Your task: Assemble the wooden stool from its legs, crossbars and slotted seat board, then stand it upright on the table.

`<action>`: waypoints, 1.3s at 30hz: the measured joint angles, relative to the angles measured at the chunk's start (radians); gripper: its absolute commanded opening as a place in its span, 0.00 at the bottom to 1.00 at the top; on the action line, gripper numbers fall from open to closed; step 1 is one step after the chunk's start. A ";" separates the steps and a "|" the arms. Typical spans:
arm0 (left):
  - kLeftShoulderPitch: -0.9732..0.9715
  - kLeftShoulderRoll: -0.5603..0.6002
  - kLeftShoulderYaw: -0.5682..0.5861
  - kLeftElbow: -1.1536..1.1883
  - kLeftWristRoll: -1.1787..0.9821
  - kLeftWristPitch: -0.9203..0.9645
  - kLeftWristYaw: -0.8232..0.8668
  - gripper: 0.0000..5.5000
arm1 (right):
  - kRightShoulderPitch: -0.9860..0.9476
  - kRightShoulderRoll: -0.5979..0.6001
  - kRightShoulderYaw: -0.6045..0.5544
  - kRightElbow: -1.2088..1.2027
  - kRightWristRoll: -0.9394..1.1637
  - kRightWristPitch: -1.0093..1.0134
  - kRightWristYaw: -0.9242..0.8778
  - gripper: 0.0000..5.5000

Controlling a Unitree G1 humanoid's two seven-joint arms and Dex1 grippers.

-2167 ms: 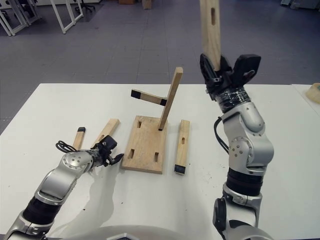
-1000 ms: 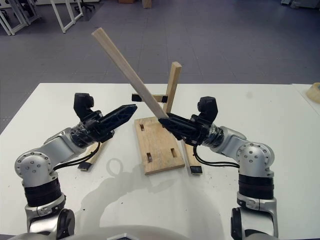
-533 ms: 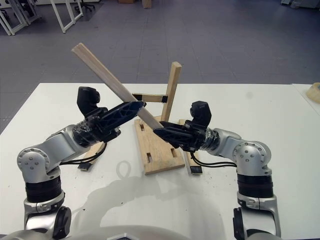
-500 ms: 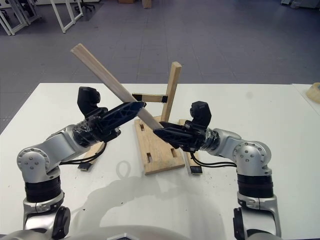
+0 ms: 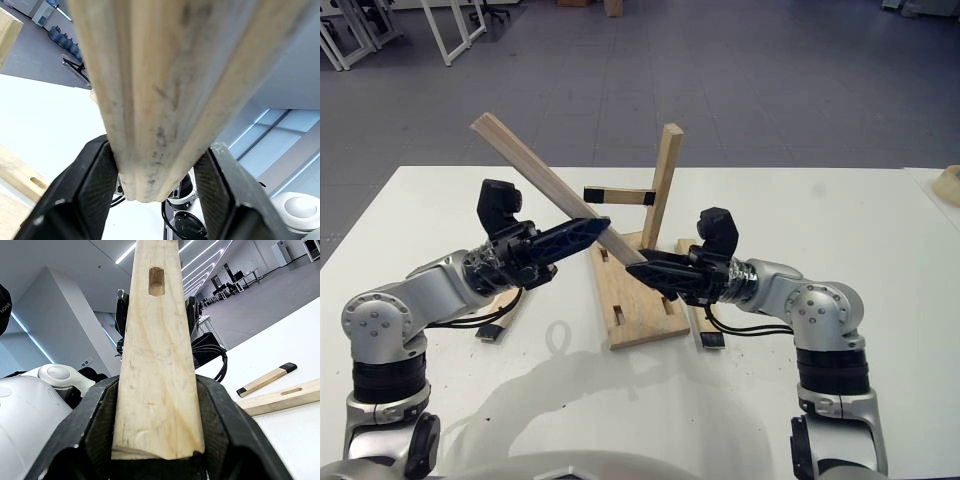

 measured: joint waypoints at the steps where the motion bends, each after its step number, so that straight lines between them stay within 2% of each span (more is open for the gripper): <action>1: 0.001 0.002 -0.003 0.001 0.006 -0.002 -0.005 0.39 | 0.000 -0.003 0.002 0.002 -0.002 0.000 0.002 0.37; 3: 0.007 0.005 -0.007 0.007 0.014 -0.003 -0.018 0.39 | 0.000 -0.010 0.008 0.003 -0.014 -0.003 0.010 0.37; 4: 0.009 0.005 -0.007 0.011 0.022 -0.004 -0.023 0.38 | 0.000 -0.011 0.010 0.004 -0.024 -0.010 0.012 0.44; 8: 0.021 0.015 0.006 0.046 0.063 -0.029 -0.048 0.37 | 0.008 -0.028 0.017 0.001 -0.084 -0.063 0.034 0.59; 10: 0.029 0.022 0.019 0.059 0.083 -0.035 -0.069 0.37 | 0.008 -0.036 0.020 0.006 -0.103 -0.073 0.041 0.63; 14: 0.028 0.081 0.081 0.114 0.195 -0.092 -0.129 0.37 | 0.011 -0.098 0.054 0.032 -0.230 -0.171 0.083 0.63; 16: 0.025 0.131 0.108 0.130 0.308 -0.151 -0.182 0.37 | 0.013 -0.146 0.097 0.063 -0.366 -0.264 0.081 0.63; 19: 0.025 0.175 0.086 0.159 0.528 -0.282 -0.263 0.37 | 0.016 -0.200 0.213 0.111 -0.641 -0.427 -0.005 0.63; 21: 0.030 0.164 0.062 0.178 0.618 -0.337 -0.277 0.37 | 0.021 -0.193 0.263 0.110 -0.742 -0.485 -0.067 0.63; 27: 0.055 0.107 0.053 0.179 0.694 -0.372 -0.292 0.37 | 0.057 -0.168 0.329 0.112 -0.886 -0.531 -0.156 0.63; 36: 0.061 0.086 0.052 0.179 0.752 -0.375 -0.300 0.37 | 0.057 -0.176 0.341 0.151 -0.985 -0.588 -0.163 0.63; 39: 0.066 0.080 0.051 0.179 0.764 -0.376 -0.303 0.37 | 0.025 -0.210 0.427 0.130 -1.093 -0.676 -0.144 0.63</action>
